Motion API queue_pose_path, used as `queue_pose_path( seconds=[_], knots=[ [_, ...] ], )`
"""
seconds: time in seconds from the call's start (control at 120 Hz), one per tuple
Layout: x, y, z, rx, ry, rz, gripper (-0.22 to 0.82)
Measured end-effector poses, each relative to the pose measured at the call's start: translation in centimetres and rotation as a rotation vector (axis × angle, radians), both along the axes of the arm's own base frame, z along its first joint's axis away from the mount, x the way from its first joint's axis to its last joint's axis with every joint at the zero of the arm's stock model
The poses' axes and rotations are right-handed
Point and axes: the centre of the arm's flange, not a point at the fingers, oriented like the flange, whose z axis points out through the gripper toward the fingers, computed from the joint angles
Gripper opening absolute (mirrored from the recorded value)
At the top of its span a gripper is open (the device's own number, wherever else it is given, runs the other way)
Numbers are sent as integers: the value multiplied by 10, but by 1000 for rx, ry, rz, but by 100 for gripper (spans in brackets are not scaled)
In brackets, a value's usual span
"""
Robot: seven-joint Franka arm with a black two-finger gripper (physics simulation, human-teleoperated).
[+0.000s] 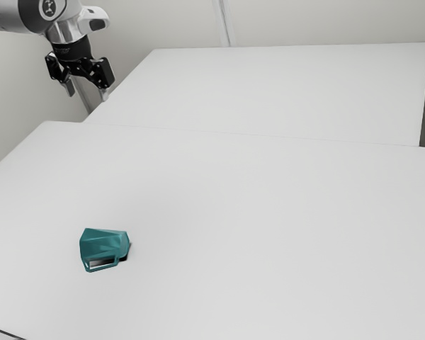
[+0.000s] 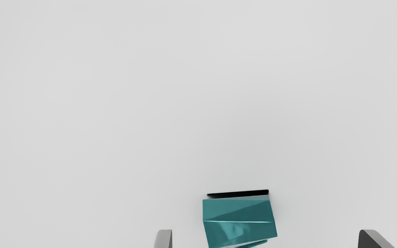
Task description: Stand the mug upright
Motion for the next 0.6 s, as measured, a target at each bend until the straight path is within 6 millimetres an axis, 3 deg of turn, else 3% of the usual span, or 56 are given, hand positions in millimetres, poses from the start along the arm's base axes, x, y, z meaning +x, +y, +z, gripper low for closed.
queue_pose_path(
  seconds=[0.2,0.267,0.383,0.442,0.517,0.6],
  knots=[
    [-7,-1,2,-49,-3,1,59],
    [-13,5,-10,-128,10,20,59],
    [-24,23,-52,-295,13,82,59],
    [-44,34,-70,-375,-14,119,58],
    [-77,64,-89,-444,-79,201,58],
    [-104,77,-106,-500,-147,260,58]
  ],
)
